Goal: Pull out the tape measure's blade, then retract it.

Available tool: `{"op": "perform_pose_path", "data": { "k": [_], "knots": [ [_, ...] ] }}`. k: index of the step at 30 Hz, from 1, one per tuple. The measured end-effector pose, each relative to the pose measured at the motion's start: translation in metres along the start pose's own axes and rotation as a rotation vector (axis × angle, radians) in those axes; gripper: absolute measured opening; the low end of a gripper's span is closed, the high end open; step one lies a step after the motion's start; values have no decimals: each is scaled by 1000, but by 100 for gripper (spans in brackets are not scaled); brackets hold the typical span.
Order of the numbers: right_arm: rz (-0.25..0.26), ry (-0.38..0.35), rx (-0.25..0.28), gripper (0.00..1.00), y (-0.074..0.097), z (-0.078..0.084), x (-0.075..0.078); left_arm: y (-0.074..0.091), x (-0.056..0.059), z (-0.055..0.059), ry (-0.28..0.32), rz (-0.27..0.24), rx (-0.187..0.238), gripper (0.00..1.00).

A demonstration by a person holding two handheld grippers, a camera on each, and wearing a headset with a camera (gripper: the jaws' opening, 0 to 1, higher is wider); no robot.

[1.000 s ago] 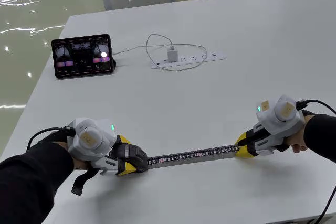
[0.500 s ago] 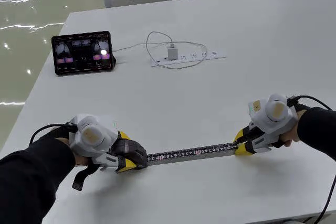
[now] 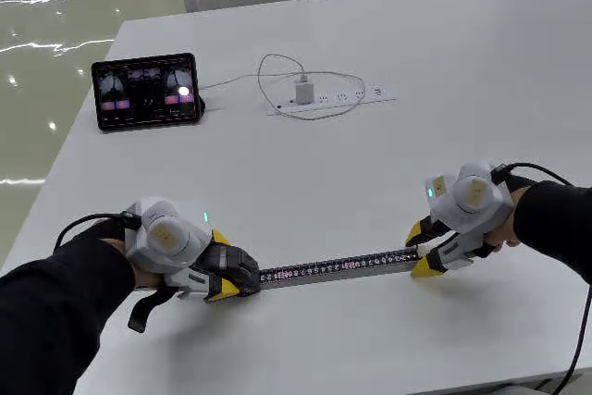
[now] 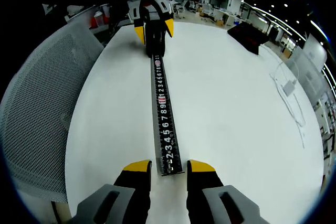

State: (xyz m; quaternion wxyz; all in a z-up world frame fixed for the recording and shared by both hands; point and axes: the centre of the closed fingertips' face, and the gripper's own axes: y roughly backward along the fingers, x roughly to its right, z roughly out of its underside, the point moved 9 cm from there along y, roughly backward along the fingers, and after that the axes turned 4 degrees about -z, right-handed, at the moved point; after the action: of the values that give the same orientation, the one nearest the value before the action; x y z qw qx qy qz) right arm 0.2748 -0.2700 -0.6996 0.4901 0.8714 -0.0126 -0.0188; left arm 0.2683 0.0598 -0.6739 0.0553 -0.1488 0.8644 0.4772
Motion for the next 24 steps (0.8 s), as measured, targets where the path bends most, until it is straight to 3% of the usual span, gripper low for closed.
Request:
{"op": "perform_pose_path", "data": {
  "k": [5,15,20,24],
  "knots": [
    [-11,17,-14,25,-1,0,-1,0,1,0,-10,13,-8,39],
    [-10,-22,-36,34,4,5,-1,4,-1,-1,-8,34,-8,43],
    [9,-49,-67,38,7,10,-1,6,-1,0,7,35,-13,54],
    [20,-85,-58,42,9,10,0,6,-2,0,18,19,-10,58]
  ]
}}
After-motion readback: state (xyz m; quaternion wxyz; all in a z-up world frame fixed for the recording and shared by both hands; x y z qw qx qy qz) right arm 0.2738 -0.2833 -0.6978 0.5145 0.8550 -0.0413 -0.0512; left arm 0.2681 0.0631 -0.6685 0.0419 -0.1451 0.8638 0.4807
